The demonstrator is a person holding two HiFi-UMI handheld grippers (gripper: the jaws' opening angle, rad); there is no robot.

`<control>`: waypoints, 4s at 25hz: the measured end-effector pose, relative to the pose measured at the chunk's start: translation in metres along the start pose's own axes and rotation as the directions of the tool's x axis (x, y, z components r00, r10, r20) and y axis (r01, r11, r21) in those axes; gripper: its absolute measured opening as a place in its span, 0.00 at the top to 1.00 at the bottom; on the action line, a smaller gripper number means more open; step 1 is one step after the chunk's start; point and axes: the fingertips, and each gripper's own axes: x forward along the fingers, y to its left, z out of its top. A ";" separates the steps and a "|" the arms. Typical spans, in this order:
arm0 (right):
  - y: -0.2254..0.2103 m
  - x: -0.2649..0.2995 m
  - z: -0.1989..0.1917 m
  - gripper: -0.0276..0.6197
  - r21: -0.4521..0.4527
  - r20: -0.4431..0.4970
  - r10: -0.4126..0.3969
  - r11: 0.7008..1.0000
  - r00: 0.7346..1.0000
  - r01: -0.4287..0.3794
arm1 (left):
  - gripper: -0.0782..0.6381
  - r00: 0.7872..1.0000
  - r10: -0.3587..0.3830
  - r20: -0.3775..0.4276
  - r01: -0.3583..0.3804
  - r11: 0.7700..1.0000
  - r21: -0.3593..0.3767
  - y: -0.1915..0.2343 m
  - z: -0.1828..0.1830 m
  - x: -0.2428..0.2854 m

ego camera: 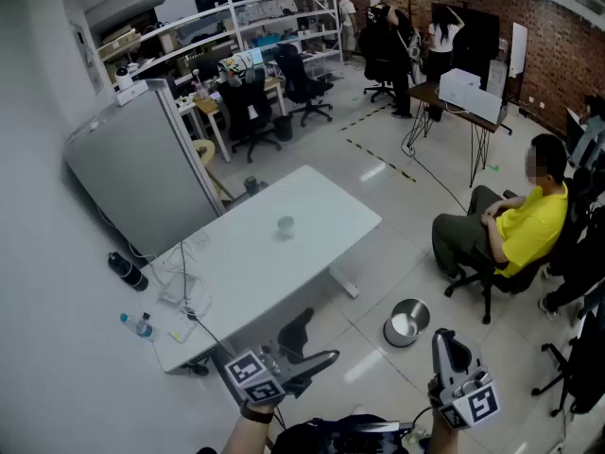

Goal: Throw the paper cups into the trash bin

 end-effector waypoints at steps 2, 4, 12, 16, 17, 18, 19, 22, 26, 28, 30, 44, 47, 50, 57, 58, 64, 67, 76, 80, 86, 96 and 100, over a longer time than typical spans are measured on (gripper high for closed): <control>0.011 -0.003 0.000 0.96 0.029 -0.003 -0.009 1.000 1.000 0.010 | 0.31 1.000 0.021 0.003 -0.021 0.990 0.138 -0.016 0.014 -0.003; 0.025 -0.001 0.000 0.96 0.044 -0.004 -0.005 0.999 1.000 0.005 | 0.35 0.999 0.044 0.016 -0.047 0.967 0.252 -0.027 0.028 -0.008; 0.083 0.014 0.000 0.96 -0.008 -0.048 0.109 0.994 0.993 -0.110 | 0.41 0.982 0.146 -0.117 -0.105 0.946 0.306 -0.028 0.000 -0.040; 0.092 0.018 -0.002 0.96 0.011 -0.052 0.113 0.994 0.992 -0.113 | 0.42 0.981 0.164 -0.104 -0.131 0.954 0.270 -0.022 0.003 -0.051; 0.095 0.017 -0.003 0.96 0.020 -0.054 0.117 0.993 0.992 -0.116 | 0.45 0.979 0.184 -0.086 -0.155 0.950 0.270 -0.020 0.007 -0.057; 0.098 0.016 -0.005 0.96 0.028 -0.060 0.121 0.992 0.991 -0.119 | 0.51 0.975 0.209 -0.071 -0.183 0.946 0.269 -0.017 0.010 -0.063; 0.100 0.015 -0.007 0.96 0.034 -0.065 0.126 0.992 0.990 -0.124 | 0.53 0.971 0.231 -0.062 -0.207 0.942 0.265 -0.015 0.012 -0.069; 0.106 0.015 -0.011 0.96 0.047 -0.073 0.139 0.990 0.988 -0.136 | 0.53 0.958 0.275 -0.075 -0.246 0.931 0.270 -0.010 0.013 -0.082; 0.114 0.020 -0.011 0.96 0.049 -0.067 0.157 0.987 0.985 -0.154 | 0.56 0.959 0.232 -0.163 -0.199 0.960 0.197 -0.016 0.001 -0.095; 0.119 0.022 -0.012 0.96 0.051 -0.063 0.168 0.985 0.984 -0.165 | 0.67 0.968 0.185 -0.171 -0.164 0.978 0.132 -0.023 0.004 -0.098; 0.123 0.025 -0.012 0.96 0.054 -0.060 0.180 0.983 0.982 -0.177 | 0.67 0.972 0.171 -0.161 -0.155 0.982 0.107 -0.027 0.011 -0.099; 0.148 0.038 -0.013 0.96 0.081 -0.048 0.259 0.964 0.965 -0.255 | 0.89 0.969 0.213 -0.121 -0.194 0.968 0.157 -0.032 0.023 -0.122; 0.153 0.038 -0.013 0.96 0.083 -0.036 0.277 0.958 0.960 -0.274 | 0.89 0.955 0.263 -0.135 -0.244 0.959 0.144 -0.031 0.016 -0.122; 0.159 0.042 -0.014 0.96 0.086 -0.037 0.286 0.956 0.958 -0.282 | 0.89 0.908 0.403 -0.114 -0.373 0.902 0.216 -0.014 0.010 -0.132; 0.151 0.042 -0.023 0.96 0.100 -0.069 0.266 0.961 0.962 -0.258 | 0.89 0.869 0.453 -0.198 -0.395 0.877 0.275 -0.009 -0.012 -0.142; 0.150 0.042 -0.023 0.96 0.099 -0.071 0.266 0.961 0.961 -0.258 | 0.89 0.873 0.452 -0.184 -0.398 0.878 0.267 -0.010 -0.008 -0.142; 0.153 0.048 -0.024 0.96 0.102 -0.059 0.265 0.961 0.963 -0.258 | 0.89 0.832 0.554 -0.013 -0.535 0.809 0.244 0.016 0.023 -0.165; 0.156 0.049 -0.025 0.96 0.104 -0.065 0.269 0.959 0.961 -0.262 | 0.89 0.807 0.590 -0.031 -0.575 0.797 0.182 0.031 0.020 -0.177; 0.157 0.047 -0.025 0.96 0.114 -0.069 0.267 0.959 0.961 -0.258 | 0.89 0.835 0.550 -0.031 -0.536 0.825 0.179 0.030 0.022 -0.181; 0.158 0.045 -0.025 0.96 0.127 -0.067 0.269 0.957 0.961 -0.259 | 0.89 0.882 0.468 -0.049 -0.454 0.874 0.175 0.014 0.025 -0.170; 0.171 0.044 -0.027 0.96 0.133 -0.075 0.283 0.953 0.956 -0.272 | 0.89 0.908 0.417 -0.033 -0.405 0.896 0.180 0.000 0.029 -0.169; 0.210 0.047 -0.024 0.96 0.121 -0.074 0.303 0.948 0.950 -0.293 | 0.89 0.890 0.455 -0.033 -0.399 0.813 0.425 -0.012 0.034 -0.197; 0.233 0.049 -0.024 0.96 0.119 -0.067 0.318 0.944 0.946 -0.309 | 0.89 0.900 0.434 -0.029 -0.383 0.824 0.418 -0.020 0.038 -0.213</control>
